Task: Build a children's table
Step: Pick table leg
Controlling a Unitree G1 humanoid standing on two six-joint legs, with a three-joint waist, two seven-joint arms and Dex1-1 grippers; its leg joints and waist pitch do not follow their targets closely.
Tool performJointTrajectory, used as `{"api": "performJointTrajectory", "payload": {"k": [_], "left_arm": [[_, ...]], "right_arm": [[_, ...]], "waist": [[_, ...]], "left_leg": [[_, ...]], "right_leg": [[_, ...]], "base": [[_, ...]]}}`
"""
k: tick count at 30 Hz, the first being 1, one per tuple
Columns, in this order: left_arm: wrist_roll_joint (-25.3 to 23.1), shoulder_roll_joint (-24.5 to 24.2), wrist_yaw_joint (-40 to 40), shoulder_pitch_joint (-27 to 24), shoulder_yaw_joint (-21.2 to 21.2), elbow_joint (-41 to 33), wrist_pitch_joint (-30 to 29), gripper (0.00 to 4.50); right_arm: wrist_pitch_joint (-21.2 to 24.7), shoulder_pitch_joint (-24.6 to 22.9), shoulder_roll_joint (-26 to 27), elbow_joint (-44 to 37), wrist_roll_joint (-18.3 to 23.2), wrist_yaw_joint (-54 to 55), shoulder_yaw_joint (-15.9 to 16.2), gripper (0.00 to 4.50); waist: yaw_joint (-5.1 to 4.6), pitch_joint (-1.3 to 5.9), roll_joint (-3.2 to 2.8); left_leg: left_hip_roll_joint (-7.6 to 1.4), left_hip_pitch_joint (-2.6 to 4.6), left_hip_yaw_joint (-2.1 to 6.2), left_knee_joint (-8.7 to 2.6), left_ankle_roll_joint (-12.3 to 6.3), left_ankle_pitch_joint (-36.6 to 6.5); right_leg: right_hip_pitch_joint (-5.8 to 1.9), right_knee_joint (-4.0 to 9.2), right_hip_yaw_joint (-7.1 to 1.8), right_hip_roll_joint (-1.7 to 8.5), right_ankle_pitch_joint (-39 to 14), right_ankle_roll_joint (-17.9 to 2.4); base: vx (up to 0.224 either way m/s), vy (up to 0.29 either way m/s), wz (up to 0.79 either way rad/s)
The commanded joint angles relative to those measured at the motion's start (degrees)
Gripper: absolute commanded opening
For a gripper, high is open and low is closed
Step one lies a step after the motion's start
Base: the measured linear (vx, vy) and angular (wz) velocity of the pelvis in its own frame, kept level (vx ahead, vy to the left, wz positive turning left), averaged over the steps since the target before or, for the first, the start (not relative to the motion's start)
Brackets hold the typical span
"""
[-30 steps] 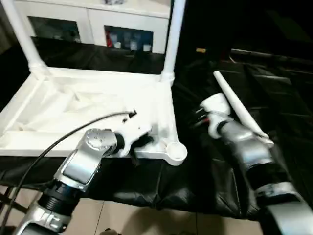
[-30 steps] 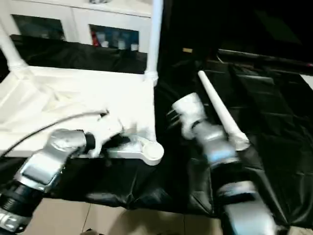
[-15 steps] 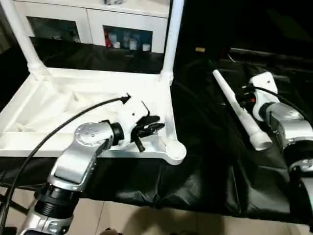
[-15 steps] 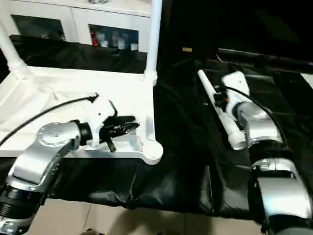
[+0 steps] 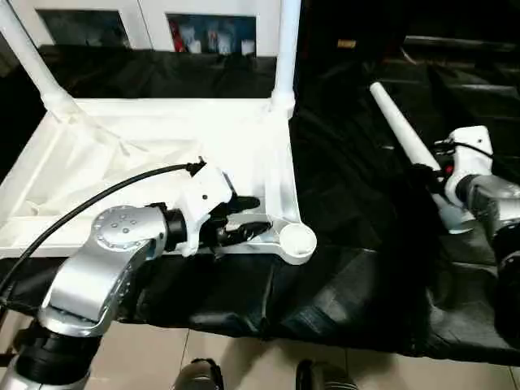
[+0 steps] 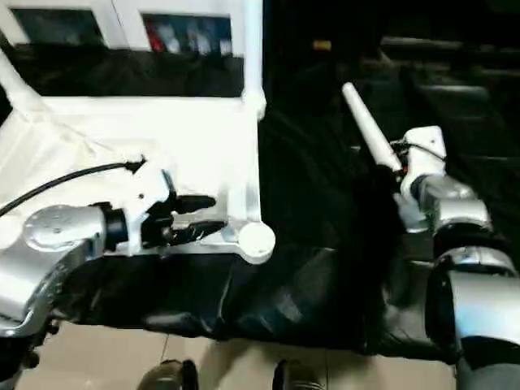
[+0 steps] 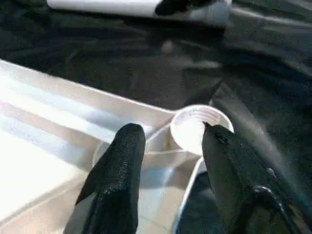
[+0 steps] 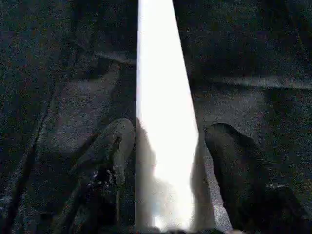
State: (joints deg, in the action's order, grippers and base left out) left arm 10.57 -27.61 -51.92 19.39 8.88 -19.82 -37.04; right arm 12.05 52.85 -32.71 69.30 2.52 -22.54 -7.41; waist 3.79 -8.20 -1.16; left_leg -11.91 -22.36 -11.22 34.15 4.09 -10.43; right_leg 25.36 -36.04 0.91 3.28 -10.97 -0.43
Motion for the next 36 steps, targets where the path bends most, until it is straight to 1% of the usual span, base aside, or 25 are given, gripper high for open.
{"api": "performJointTrajectory", "payload": {"k": [1, 2, 3, 5, 7, 8, 9, 10, 12, 13, 14, 15, 16, 17, 18, 19, 20, 23, 24, 27, 30, 32, 33, 35, 36], "left_arm": [[0.6, -1.2, -0.6, -0.1, 0.1, -1.4, -0.7, 2.53], [0.9, -1.6, -0.7, 0.2, 0.1, -1.4, -0.9, 2.55], [0.9, -1.7, -0.6, 0.3, 0.2, -1.4, -0.9, 2.59], [1.2, -2.5, -1.3, 1.1, 0.6, -1.4, -1.4, 2.80], [1.7, -3.1, -1.9, 2.0, 0.8, -1.3, -1.9, 2.97], [1.8, -3.2, -2.0, 2.1, 0.8, -1.3, -1.9, 3.01], [2.0, -3.5, -2.5, 2.8, 0.9, -1.0, -1.9, 3.01], [2.1, -3.5, -2.7, 3.3, 1.0, -0.5, -1.8, 3.15], [2.2, -3.3, -2.9, 3.8, 1.0, 0.0, -1.9, 3.36], [2.3, -3.3, -3.4, 4.3, 1.5, 0.6, -1.6, 3.38], [2.6, -3.5, -3.6, 4.4, 1.6, 0.7, -1.8, 3.46], [2.6, -3.5, -3.6, 4.4, 1.6, 0.7, -1.8, 3.59], [2.6, -3.5, -3.7, 4.9, 2.3, 1.2, -1.5, 3.72], [2.7, -3.4, -3.7, 5.0, 2.4, 1.4, -1.2, 3.77], [2.6, -3.3, -3.6, 5.1, 2.5, 1.6, -0.9, 3.81], [2.0, -3.0, -3.0, 5.4, 2.7, 2.4, 0.0, 3.90], [1.4, -2.4, -2.3, 5.6, 2.7, 3.4, 0.9, 3.95], [1.3, -1.7, -1.3, 6.1, 2.4, 4.7, 1.2, 3.98], [1.1, -0.6, 0.2, 6.3, 1.8, 5.6, 2.0, 3.98], [0.6, 1.0, 2.5, 6.7, 1.1, 6.7, 3.0, 3.98], [0.0, 5.2, 8.3, 7.5, -0.4, 8.9, 4.5, 3.98], [-0.1, 8.3, 12.5, 8.2, -1.6, 10.5, 5.0, 3.98], [-0.1, 8.5, 12.8, 8.3, -1.7, 10.6, 5.0, 3.98], [1.1, 12.4, 16.1, 9.0, -3.0, 11.8, 5.1, 3.98], [1.5, 13.3, 16.6, 9.1, -3.3, 12.0, 5.1, 3.98]], "right_arm": [[4.6, -0.2, -0.4, 3.3, -1.3, -1.2, 1.4, 3.04], [6.2, 0.4, -0.9, 3.9, -1.4, -2.2, 1.6, 3.04], [7.1, 0.7, -1.1, 4.1, -1.4, -2.8, 1.5, 3.04], [10.9, 2.0, -1.9, 5.0, -1.5, -5.5, 1.7, 3.04], [13.9, 3.1, -2.8, 5.8, -2.6, -7.5, 2.7, 3.04], [14.2, 3.3, -2.9, 5.9, -2.8, -7.6, 2.8, 2.77], [15.2, 3.9, -3.5, 6.4, -3.8, -8.2, 3.6, 2.77], [15.6, 4.2, -3.8, 6.6, -4.2, -8.5, 4.0, 2.70], [15.6, 4.4, -4.0, 6.8, -4.9, -9.0, 4.6, 2.65], [15.4, 4.4, -4.2, 7.0, -5.5, -9.3, 5.3, 2.47], [15.5, 4.5, -4.3, 7.1, -5.8, -9.4, 5.5, 2.36], [15.5, 4.5, -4.3, 7.1, -5.8, -9.4, 5.5, 2.30], [15.6, 4.5, -4.4, 7.3, -5.9, -9.0, 5.4, 2.30], [15.7, 4.5, -4.5, 7.3, -5.9, -8.8, 5.3, 2.27], [15.6, 4.5, -4.5, 7.4, -6.0, -8.7, 5.3, 2.16], [15.6, 4.5, -4.5, 7.4, -6.0, -8.5, 5.2, 2.01], [15.4, 4.4, -4.5, 7.4, -5.7, -8.0, 4.9, 1.93], [14.9, 4.4, -4.4, 7.4, -5.0, -6.6, 3.7, 1.84], [14.4, 4.6, -4.3, 7.3, -3.8, -5.8, 2.1, 1.84], [13.2, 4.5, -4.1, 7.1, -2.1, -5.2, 0.2, 1.83], [8.7, 4.4, -3.6, 6.0, 3.8, -5.4, -5.9, 1.82], [7.0, 4.6, -3.0, 4.7, 9.1, -7.1, -11.2, 1.82], [6.9, 4.7, -3.0, 4.6, 9.5, -7.3, -11.6, 1.82], [6.5, 3.3, -1.2, 1.1, 15.9, -12.2, -17.2, 1.82], [6.4, 2.9, -0.7, 0.1, 17.2, -13.3, -18.4, 1.82]], "waist": [[0.27, 2.78, 0.35], [0.25, 2.49, 0.20], [0.19, 2.64, 0.68], [0.24, 2.84, 1.02], [0.44, 2.71, 0.76], [0.55, 2.95, 1.14], [0.59, 3.11, 1.46], [0.76, 3.11, 1.33], [1.02, 3.67, 1.92], [1.05, 4.16, 2.41], [1.14, 4.14, 2.26], [1.13, 4.10, 2.19], [1.06, 4.60, 2.74], [1.17, 4.86, 2.94], [1.19, 4.83, 2.81], [1.21, 5.41, 3.29], [1.25, 5.57, 3.48], [1.45, 6.12, 3.72], [1.44, 6.36, 3.95], [1.64, 6.78, 4.08], [1.58, 7.14, 4.60], [1.56, 7.28, 4.45], [1.49, 7.25, 4.50], [1.40, 7.41, 4.55], [1.47, 7.34, 4.59]], "left_leg": [[-0.35, 0.74, 0.11, -3.45, -4.92, -7.9], [-0.46, 0.91, 0.09, -3.60, -3.98, -9.5], [-0.55, 1.05, 0.03, -3.62, -3.35, -9.7], [-0.57, 1.09, -0.07, -3.52, -3.27, -8.5], [-0.68, 1.06, -0.09, -3.54, -3.58, -7.7], [-0.73, 1.08, -0.16, -3.43, -3.70, -6.6], [-0.71, 1.06, -0.27, -3.36, -3.83, -6.2], [-0.65, 1.01, -0.28, -3.31, -3.85, -5.5], [-0.70, 0.99, -0.44, -3.10, -4.09, -4.0], [-0.76, 1.00, -0.53, -2.93, -4.22, -3.2], [-0.76, 0.94, -0.49, -2.93, -4.24, -2.9], [-0.74, 0.90, -0.52, -2.90, -4.26, -2.9], [-0.77, 1.01, -0.63, -2.78, -4.31, -2.6], [-0.77, 0.89, -0.56, -2.68, -4.47, -1.5], [-0.74, 0.86, -0.61, -2.63, -4.54, -1.5], [-0.75, 0.96, -0.66, -2.45, -4.57, -0.8], [-0.70, 0.89, -0.72, -2.35, -4.66, -0.8], [-0.62, 0.75, -0.70, -2.01, -4.64, 0.0], [-0.60, 0.72, -0.74, -1.93, -4.69, 0.2], [-0.55, 0.52, -0.66, -1.64, -4.73, 0.2], [-0.53, 0.49, -0.61, -1.41, -4.42, -1.8], [-0.50, 0.52, -0.49, -1.34, -4.35, -3.1], [-0.55, 0.45, -0.49, -1.30, -4.39, -3.5], [-0.44, 0.52, -0.54, -1.15, -4.84, -4.1], [-0.48, 0.50, -0.49, -1.16, -5.01, -4.5]], "right_leg": [[-3.49, 3.83, -1.26, 2.36, -2.9, -18.4], [-3.30, 4.06, -1.29, 2.47, -5.3, -18.2], [-3.49, 4.11, -1.38, 2.57, -6.1, -18.1], [-3.58, 3.88, -1.48, 2.53, -5.4, -18.3], [-3.43, 3.84, -1.49, 2.58, -4.9, -18.5], [-3.56, 3.62, -1.54, 2.65, -3.9, -18.8], [-3.62, 3.68, -1.54, 2.62, -3.8, -18.8], [-3.62, 3.58, -1.58, 2.71, -3.5, -18.9], [-3.84, 3.38, -1.68, 2.83, -2.6, -18.9], [-3.99, 3.09, -1.66, 2.85, -1.6, -19.0], [-3.92, 3.03, -1.65, 2.88, -1.4, -19.0], [-3.84, 3.06, -1.66, 2.87, -1.3, -18.9], [-4.09, 2.96, -1.67, 2.86, -0.6, -18.9], [-4.18, 2.60, -1.66, 2.89, 0.4, -18.9], [-4.06, 2.66, -1.65, 2.85, 0.5, -18.9], [-4.29, 2.42, -1.64, 2.85, 1.4, -18.9], [-4.28, 2.43, -1.61, 2.79, 1.5, -18.8], [-4.47, 2.07, -1.63, 2.91, 2.6, -18.7], [-4.59, 1.98, -1.65, 2.91, 2.8, -18.6], [-4.62, 1.79, -1.65, 2.98, 2.9, -18.1], [-4.70, 1.88, -1.72, 3.17, 0.9, -17.3], [-4.63, 1.94, -1.67, 3.17, -0.5, -16.9], [-4.58, 1.94, -1.70, 3.13, -0.5, -16.8], [-4.54, 2.07, -1.73, 2.98, -0.6, -16.5], [-4.57, 2.12, -1.78, 2.99, -0.3, -16.6]], "base": [[0.000, 0.000, 0.00], [0.000, 0.000, 0.00], [0.000, 0.000, 0.00], [0.000, 0.000, 0.00], [0.000, 0.000, 0.00], [0.000, 0.000, 0.00], [0.000, 0.000, 0.00], [0.000, 0.000, 0.00], [0.000, 0.000, 0.00], [0.000, 0.000, 0.00], [0.000, 0.000, 0.00], [0.000, 0.000, 0.00], [0.000, 0.000, 0.00], [0.000, 0.000, 0.00], [0.000, 0.000, 0.00], [0.000, 0.000, 0.00], [0.000, 0.000, 0.00], [0.000, 0.000, 0.00], [0.000, 0.000, 0.00], [0.000, 0.000, 0.00], [0.000, 0.000, 0.00], [0.000, 0.000, 0.00], [0.000, 0.000, 0.00], [0.000, 0.000, 0.00], [0.000, 0.000, 0.00]]}}
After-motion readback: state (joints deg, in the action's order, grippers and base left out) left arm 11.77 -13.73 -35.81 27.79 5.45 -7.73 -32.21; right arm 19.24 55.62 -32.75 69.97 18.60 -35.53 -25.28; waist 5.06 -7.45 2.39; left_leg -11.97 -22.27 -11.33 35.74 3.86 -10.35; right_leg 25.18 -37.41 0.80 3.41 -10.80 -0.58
